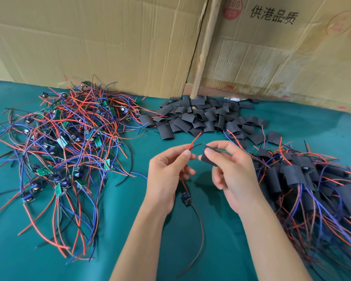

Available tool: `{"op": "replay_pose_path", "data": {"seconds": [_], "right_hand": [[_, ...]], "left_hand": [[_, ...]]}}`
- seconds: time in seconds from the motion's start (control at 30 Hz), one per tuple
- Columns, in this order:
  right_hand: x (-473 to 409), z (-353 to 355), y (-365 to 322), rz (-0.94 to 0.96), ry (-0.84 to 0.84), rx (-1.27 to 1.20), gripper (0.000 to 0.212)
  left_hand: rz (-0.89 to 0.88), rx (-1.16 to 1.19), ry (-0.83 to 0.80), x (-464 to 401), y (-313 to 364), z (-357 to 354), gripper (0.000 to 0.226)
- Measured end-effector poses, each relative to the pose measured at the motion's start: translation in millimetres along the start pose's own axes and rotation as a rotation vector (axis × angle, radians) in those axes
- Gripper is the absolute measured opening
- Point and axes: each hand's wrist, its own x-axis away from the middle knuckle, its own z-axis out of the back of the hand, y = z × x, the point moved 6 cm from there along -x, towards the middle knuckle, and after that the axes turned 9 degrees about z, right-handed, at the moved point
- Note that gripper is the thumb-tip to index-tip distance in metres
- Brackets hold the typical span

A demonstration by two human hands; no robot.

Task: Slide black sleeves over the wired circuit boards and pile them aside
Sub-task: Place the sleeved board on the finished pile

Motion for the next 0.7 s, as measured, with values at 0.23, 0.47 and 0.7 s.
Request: {"op": "replay_pose_path", "data": {"seconds": [0.23,0.47,0.7], "right_hand": [[-2.7,13.2,-0.2,0.025,0.118,-0.059,0.011],[0.9,-0.8,-1.4,0.090,0.028,-0.107,0.015],[-2.4,10.8,-2.4,0.103,0.061,-0.233,0.020]], "left_hand": [[-0.004,-0.024,0.023,-1.5,0.2,-2.9,0.020],[-0.010,-0.075,0.079,-0.3,-1.3,-2.8,0.025],[-0.010,-0.072,0.112,0.1,-0.4,0.1,0.021]]}}
